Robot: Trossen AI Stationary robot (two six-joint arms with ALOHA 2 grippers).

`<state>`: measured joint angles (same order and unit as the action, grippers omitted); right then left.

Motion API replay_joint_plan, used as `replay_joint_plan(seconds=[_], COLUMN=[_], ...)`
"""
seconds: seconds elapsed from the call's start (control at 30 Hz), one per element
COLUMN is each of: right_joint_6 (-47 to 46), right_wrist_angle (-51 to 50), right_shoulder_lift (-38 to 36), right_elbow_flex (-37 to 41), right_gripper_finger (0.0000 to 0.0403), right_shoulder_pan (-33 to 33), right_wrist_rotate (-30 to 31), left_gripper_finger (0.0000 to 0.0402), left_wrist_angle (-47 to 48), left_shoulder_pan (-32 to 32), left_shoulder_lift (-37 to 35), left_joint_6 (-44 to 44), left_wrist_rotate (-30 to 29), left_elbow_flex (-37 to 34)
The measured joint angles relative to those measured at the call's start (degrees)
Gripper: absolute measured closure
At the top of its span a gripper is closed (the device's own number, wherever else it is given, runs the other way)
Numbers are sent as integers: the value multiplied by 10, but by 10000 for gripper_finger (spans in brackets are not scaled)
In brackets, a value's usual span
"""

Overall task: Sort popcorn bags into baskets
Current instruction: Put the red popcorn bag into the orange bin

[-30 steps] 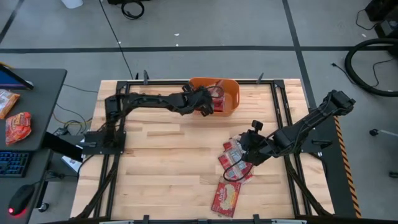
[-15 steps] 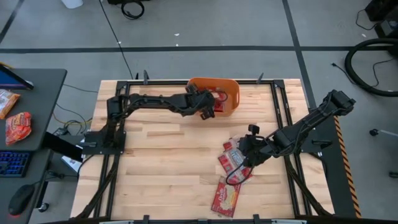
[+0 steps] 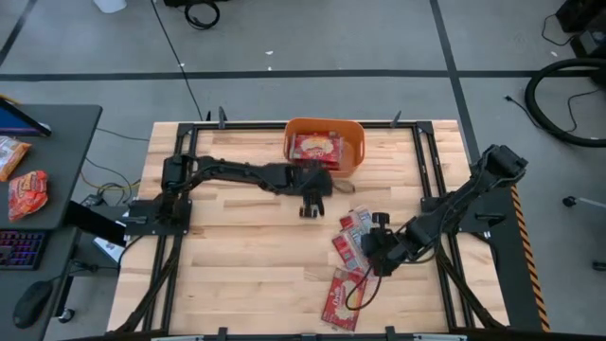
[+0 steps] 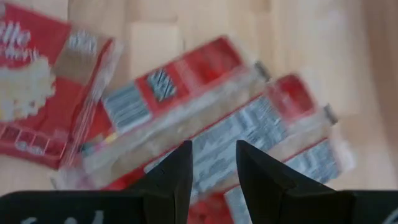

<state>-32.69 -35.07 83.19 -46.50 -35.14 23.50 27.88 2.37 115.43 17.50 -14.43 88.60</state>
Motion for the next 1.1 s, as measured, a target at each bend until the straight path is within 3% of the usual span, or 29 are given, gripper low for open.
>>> replay_joint_plan(seconds=[0.07, 0.23, 0.43, 0.6, 0.77, 0.9, 1.1], right_joint_6=[-18, -79, -187, -207, -198, -161, -28], right_wrist_angle=[-5, -30, -125, -78, -35, 5, 89], right_shoulder_lift=[11, 21, 20, 13, 21, 25, 71], right_elbow_flex=[0, 0, 4, 45, 70, 72, 72], right_gripper_finger=[275, 275, 275, 276, 276, 276, 276], right_shoulder_pan=[-9, -27, -57, -56, -59, -73, -72], right_wrist_rotate=[-21, -82, -64, -85, -120, -69, -6], left_gripper_finger=[231, 233, 233, 233, 233, 233, 233], left_wrist_angle=[-3, -11, -46, -86, -120, -158, -191], left_shoulder_pan=[-24, -80, -118, -133, -139, -142, -142], left_shoulder_lift=[3, 10, 33, 69, 94, 112, 132], left_joint_6=[9, 11, -19, 8, 46, 42, 31], left_wrist_rotate=[38, 48, 48, 47, 46, 50, 51], left_elbow_flex=[0, -1, -1, -2, -1, -1, -1])
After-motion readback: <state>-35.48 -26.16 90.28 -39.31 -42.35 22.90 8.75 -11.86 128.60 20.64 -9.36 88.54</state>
